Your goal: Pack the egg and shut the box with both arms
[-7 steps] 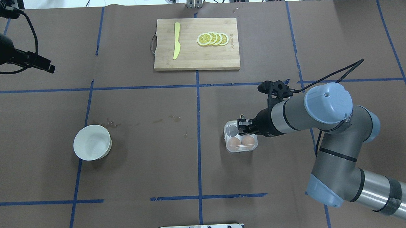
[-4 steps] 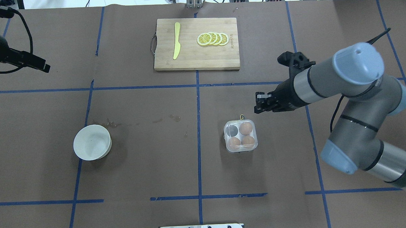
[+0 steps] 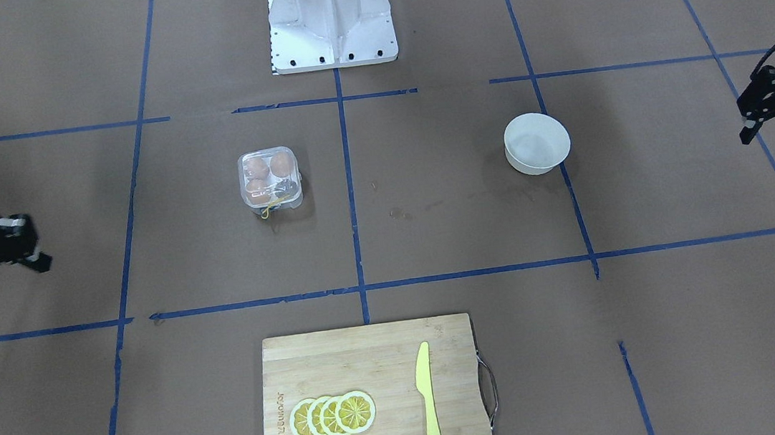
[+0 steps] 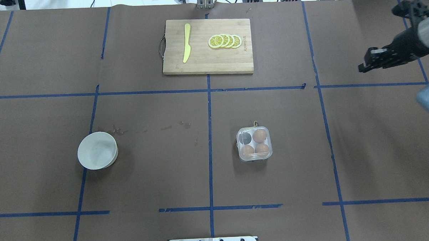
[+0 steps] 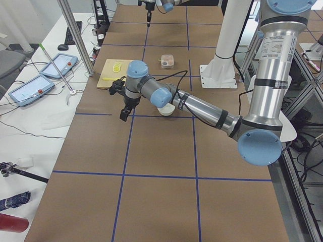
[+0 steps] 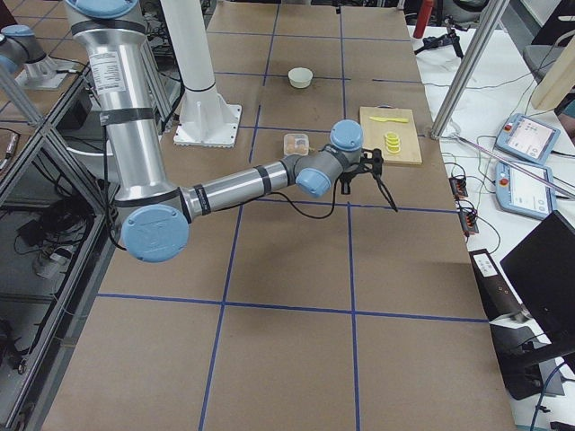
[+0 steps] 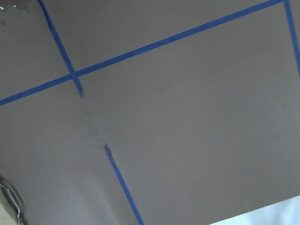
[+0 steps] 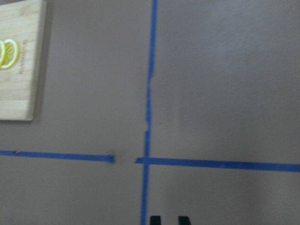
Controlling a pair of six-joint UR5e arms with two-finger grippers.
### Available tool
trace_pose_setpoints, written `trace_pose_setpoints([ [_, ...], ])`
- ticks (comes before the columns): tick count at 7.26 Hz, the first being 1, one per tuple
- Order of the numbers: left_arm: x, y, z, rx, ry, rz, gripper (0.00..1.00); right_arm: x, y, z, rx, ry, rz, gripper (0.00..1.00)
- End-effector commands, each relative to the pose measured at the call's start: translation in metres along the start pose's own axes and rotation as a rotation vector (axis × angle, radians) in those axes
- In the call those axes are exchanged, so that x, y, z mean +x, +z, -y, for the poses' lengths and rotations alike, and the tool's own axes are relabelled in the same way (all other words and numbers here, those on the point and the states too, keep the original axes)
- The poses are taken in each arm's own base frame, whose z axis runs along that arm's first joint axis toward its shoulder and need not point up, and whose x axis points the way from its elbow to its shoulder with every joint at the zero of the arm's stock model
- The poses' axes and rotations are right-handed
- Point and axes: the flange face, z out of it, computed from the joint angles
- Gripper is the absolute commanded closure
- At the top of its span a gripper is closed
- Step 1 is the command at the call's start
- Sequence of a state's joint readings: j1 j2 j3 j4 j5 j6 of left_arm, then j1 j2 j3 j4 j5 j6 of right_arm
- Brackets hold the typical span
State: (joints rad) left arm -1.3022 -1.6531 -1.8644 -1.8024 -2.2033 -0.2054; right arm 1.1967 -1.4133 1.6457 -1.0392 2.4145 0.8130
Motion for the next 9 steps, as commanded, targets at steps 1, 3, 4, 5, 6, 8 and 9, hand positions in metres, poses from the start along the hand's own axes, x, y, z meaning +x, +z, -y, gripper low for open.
trace_pose_setpoints([
  [1,-0.07,-0.007,-0.022,-0.011,0.055,0.059,0.0,0.097,-0.044,0.016,0.009,-0.02,-0.062,0.0],
  [3,-0.138,-0.025,-0.036,-0.019,0.061,0.114,0.0,0.144,-0.069,0.033,-0.087,-0.105,-0.185,0.0],
  [4,-0.148,-0.019,-0.041,-0.043,0.07,0.117,0.0,0.157,-0.082,0.038,-0.114,-0.111,-0.224,0.0],
  [5,-0.15,-0.017,-0.043,-0.073,0.045,0.113,0.0,0.159,-0.08,0.039,-0.127,-0.123,-0.248,0.0],
  [6,-0.149,-0.018,-0.05,-0.111,0.015,0.109,0.0,0.162,-0.077,0.038,-0.132,-0.121,-0.257,0.0],
  [8,-0.147,-0.02,-0.053,-0.138,-0.015,0.084,0.0,0.164,-0.077,0.036,-0.131,-0.123,-0.246,0.0],
  [9,-0.146,-0.023,-0.054,-0.136,-0.018,0.084,0.0,0.169,-0.076,0.033,-0.133,-0.107,-0.254,0.0],
])
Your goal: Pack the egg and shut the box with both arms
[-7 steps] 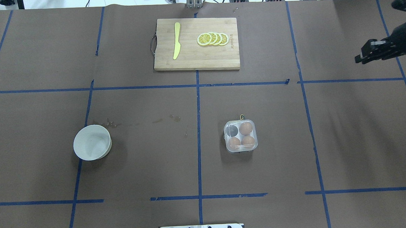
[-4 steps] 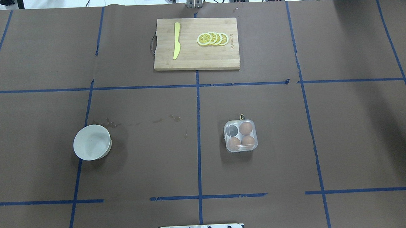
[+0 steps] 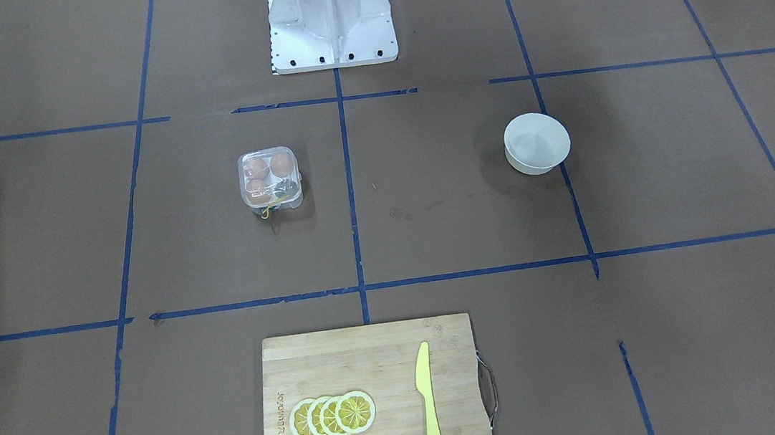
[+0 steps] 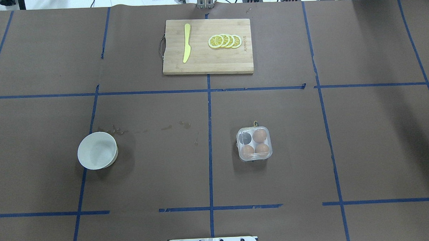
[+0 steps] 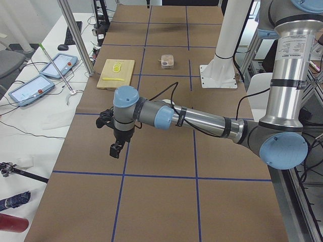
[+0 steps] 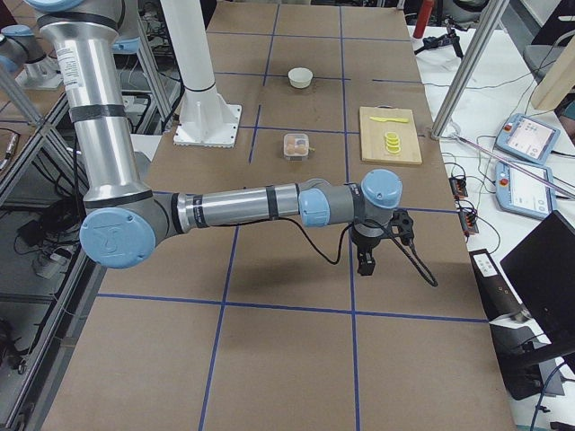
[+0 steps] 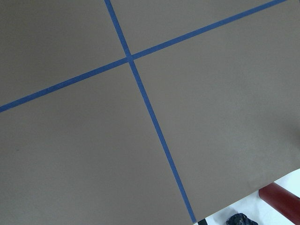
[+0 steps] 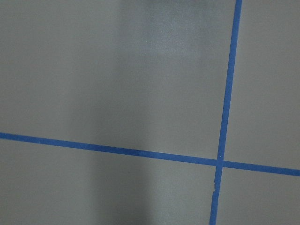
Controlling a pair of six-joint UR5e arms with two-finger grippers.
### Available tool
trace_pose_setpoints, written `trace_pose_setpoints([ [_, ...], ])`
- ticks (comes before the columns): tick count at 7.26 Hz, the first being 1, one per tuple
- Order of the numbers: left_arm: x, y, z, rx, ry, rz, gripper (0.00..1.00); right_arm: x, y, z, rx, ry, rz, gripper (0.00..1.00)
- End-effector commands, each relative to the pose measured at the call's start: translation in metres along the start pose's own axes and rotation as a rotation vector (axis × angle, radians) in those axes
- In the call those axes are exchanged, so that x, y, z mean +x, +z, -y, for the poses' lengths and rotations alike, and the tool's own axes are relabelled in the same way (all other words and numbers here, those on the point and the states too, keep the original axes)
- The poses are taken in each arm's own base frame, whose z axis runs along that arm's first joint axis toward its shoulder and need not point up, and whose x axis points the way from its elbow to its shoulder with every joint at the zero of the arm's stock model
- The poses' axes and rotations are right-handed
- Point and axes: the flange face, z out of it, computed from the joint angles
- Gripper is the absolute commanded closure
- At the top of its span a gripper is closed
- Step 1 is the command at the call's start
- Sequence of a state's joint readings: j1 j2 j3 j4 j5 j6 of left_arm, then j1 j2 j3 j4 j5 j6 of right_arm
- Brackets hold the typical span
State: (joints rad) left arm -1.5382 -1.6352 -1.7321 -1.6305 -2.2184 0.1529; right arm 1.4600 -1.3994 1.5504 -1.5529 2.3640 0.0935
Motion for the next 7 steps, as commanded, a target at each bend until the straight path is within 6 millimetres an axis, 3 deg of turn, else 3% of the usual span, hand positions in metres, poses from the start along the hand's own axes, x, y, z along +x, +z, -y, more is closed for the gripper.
trace_pose_setpoints([
  [1,-0.001,0.006,-0.004,-0.015,-0.013,-0.019,0.0,0.001,0.002,-0.002,-0.003,0.011,0.001,0.0],
  [3,-0.002,0.005,-0.003,-0.016,-0.014,-0.009,0.0,-0.008,-0.007,0.003,0.01,-0.002,0.001,0.0],
  [5,-0.003,0.008,-0.005,-0.024,-0.029,-0.019,0.0,-0.018,-0.003,0.003,0.006,-0.029,-0.04,0.0],
  [7,-0.015,0.028,-0.024,-0.064,-0.06,-0.023,0.0,-0.022,-0.004,0.003,-0.002,-0.027,-0.067,0.0],
])
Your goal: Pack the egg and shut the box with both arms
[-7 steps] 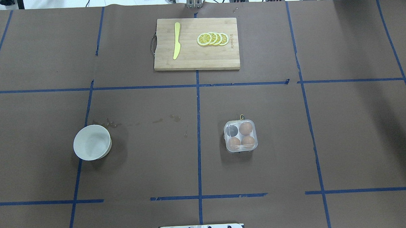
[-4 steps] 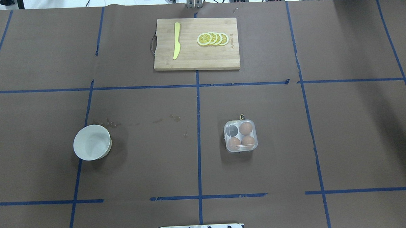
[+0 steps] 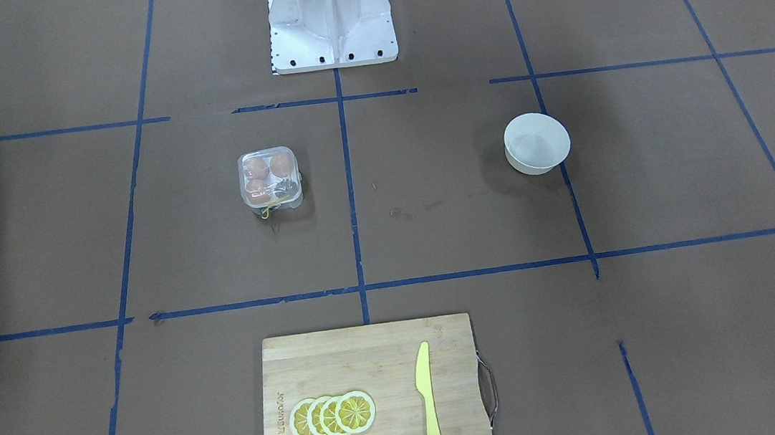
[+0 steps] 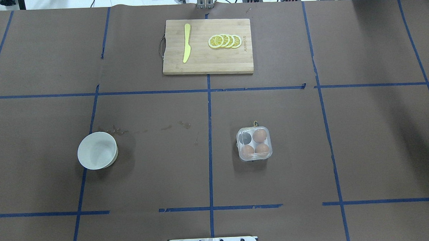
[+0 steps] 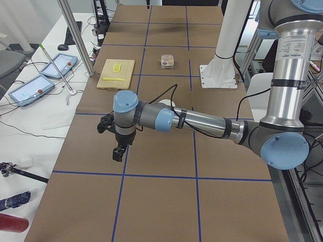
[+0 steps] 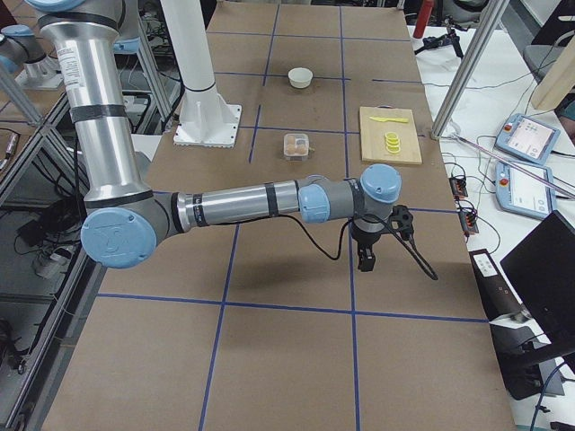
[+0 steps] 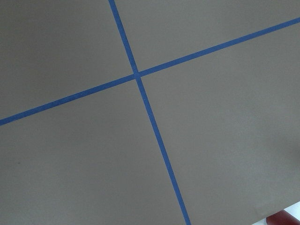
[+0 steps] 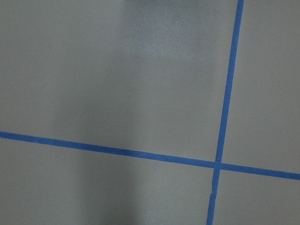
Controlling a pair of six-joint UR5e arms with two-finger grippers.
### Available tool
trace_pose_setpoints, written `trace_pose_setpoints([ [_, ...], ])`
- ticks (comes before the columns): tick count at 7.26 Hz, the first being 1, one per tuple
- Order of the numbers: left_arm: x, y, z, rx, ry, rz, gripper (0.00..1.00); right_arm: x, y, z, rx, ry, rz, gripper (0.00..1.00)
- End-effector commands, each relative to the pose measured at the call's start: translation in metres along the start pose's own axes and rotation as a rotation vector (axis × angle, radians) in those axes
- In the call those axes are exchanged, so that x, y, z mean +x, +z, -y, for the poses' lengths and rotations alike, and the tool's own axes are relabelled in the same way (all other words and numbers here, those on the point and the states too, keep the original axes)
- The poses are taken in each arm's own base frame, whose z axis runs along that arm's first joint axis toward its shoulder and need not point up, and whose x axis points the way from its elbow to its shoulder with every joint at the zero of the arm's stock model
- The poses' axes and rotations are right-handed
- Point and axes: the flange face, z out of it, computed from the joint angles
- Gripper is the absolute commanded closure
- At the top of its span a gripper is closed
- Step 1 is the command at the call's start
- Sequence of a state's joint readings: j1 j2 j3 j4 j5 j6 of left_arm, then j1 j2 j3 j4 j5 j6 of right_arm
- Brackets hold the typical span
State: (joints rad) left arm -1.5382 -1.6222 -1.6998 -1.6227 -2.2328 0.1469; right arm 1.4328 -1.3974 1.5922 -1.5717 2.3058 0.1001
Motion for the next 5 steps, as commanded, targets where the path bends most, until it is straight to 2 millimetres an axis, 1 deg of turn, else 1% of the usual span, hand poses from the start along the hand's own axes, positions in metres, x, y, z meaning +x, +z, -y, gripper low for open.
trace_pose_setpoints([
  [1,-0.008,0.014,-0.011,-0.032,-0.028,-0.004,0.0,-0.01,-0.006,0.003,-0.028,0.016,-0.017,0.0],
  [2,-0.001,0.005,0.0,-0.047,-0.032,-0.008,0.0,-0.016,-0.016,0.005,-0.016,0.011,-0.018,0.0],
  [4,-0.005,0.01,0.0,-0.063,-0.042,-0.008,0.0,-0.014,-0.017,-0.001,-0.014,0.015,-0.027,0.0],
  [5,-0.006,0.011,-0.003,-0.067,-0.045,-0.008,0.0,-0.013,-0.019,-0.001,-0.006,0.011,-0.06,0.0],
])
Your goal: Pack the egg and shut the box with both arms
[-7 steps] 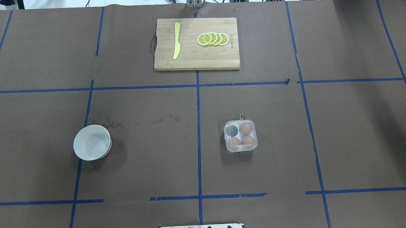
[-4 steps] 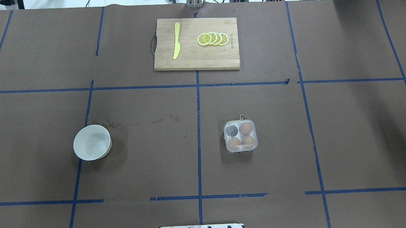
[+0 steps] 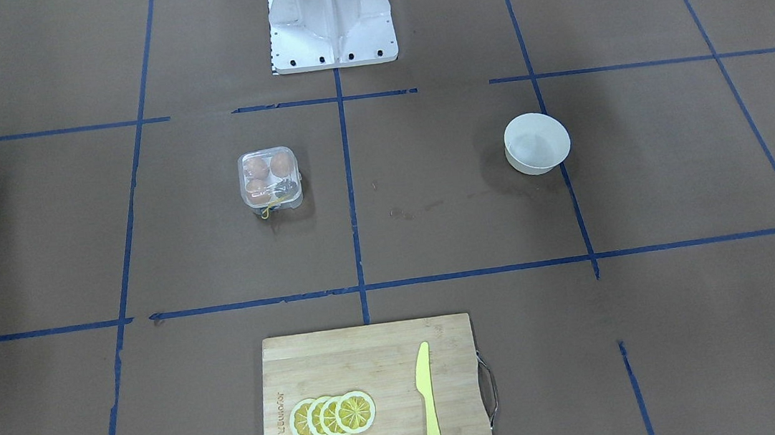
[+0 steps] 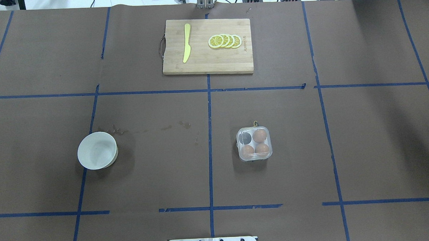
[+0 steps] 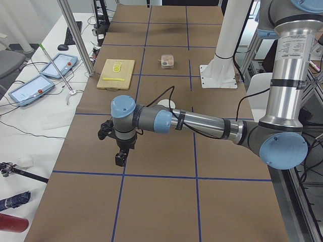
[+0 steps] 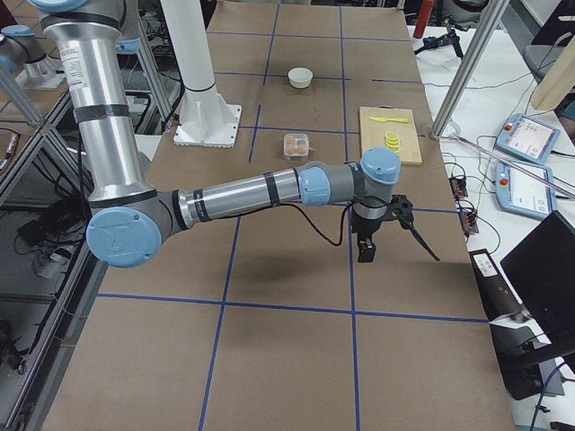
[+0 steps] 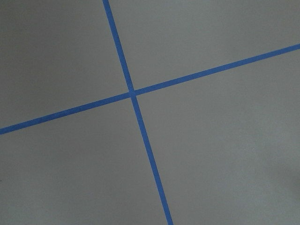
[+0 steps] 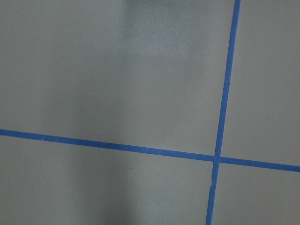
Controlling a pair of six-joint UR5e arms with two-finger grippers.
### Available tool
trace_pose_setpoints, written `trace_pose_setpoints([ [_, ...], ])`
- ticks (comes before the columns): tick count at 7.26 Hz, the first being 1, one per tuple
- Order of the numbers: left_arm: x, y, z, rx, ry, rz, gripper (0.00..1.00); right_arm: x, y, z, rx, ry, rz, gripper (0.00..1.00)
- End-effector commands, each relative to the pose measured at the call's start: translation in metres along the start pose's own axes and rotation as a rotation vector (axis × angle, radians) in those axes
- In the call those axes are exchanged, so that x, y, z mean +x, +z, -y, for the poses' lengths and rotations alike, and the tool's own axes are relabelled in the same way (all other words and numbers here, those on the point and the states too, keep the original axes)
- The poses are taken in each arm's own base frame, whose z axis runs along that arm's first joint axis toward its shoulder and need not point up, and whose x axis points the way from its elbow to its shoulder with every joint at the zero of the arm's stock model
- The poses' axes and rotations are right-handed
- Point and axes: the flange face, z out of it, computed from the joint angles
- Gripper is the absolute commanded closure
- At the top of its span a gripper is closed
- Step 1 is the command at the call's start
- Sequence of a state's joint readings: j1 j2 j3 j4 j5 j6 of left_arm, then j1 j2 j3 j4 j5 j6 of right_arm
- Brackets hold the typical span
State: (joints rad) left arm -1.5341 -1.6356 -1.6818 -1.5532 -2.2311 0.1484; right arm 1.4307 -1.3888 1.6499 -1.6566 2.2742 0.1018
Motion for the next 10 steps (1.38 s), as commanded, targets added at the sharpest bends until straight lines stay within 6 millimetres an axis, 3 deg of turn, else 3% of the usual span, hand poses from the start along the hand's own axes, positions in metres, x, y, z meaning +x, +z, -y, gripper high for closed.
trace_pose_setpoints([
  [1,-0.002,0.003,-0.003,-0.007,-0.005,0.0,0.0,0.002,-0.001,-0.002,0.005,-0.003,-0.034,0.0],
  [4,-0.004,0.007,-0.007,-0.016,-0.018,-0.003,0.0,0.007,0.001,-0.007,0.001,0.005,-0.045,0.0],
  [7,-0.004,0.007,-0.008,-0.017,-0.021,-0.003,0.0,0.023,0.022,-0.031,-0.05,0.042,-0.037,0.0],
  [8,-0.007,0.013,-0.027,-0.034,-0.034,-0.007,0.0,0.021,0.022,-0.031,-0.05,0.042,-0.024,0.0],
  [10,-0.011,0.02,-0.031,-0.049,-0.044,-0.011,0.0,0.018,0.022,-0.031,-0.054,0.047,0.014,0.0],
])
